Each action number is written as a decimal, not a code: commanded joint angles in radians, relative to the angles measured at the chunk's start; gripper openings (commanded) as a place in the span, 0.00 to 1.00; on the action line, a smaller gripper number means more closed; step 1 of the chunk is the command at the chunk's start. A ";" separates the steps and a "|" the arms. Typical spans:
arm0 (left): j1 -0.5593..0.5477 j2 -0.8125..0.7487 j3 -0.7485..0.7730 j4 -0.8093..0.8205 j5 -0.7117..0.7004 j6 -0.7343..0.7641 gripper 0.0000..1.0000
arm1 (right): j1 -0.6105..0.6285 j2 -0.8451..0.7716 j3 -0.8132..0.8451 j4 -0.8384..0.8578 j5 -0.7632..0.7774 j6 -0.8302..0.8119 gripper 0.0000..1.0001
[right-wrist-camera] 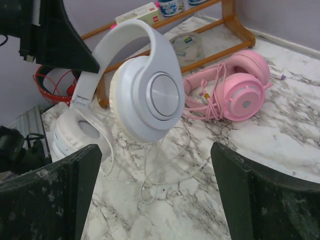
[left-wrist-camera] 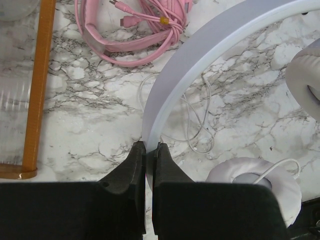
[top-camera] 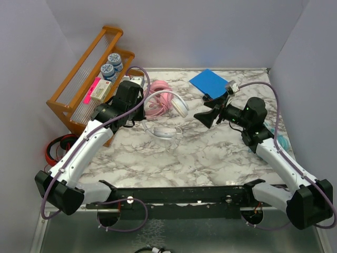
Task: Wrap the headphones
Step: Wrap the headphones cable around the headphones.
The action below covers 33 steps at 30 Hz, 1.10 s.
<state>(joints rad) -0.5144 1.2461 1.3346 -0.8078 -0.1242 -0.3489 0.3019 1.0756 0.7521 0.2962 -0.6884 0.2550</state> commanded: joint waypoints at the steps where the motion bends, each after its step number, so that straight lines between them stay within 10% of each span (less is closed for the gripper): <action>1: 0.001 -0.042 -0.014 0.113 0.056 -0.050 0.00 | 0.087 0.017 0.058 -0.003 -0.030 -0.106 1.00; 10: 0.001 -0.045 -0.031 0.111 0.055 -0.033 0.00 | 0.323 0.120 0.199 -0.161 0.449 -0.342 1.00; 22: 0.001 -0.051 -0.033 0.108 0.078 -0.015 0.00 | 0.455 0.249 0.262 -0.167 0.655 -0.506 0.99; 28: 0.001 -0.053 -0.028 0.106 0.110 0.008 0.03 | 0.457 0.240 0.241 -0.137 0.620 -0.503 0.54; 33: 0.001 -0.061 -0.036 0.106 0.104 0.010 0.10 | 0.458 0.241 0.237 -0.155 0.602 -0.501 0.37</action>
<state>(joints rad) -0.5117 1.2259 1.2945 -0.7708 -0.0746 -0.3355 0.7448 1.3201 0.9810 0.1551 -0.0452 -0.2474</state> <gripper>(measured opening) 0.085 0.461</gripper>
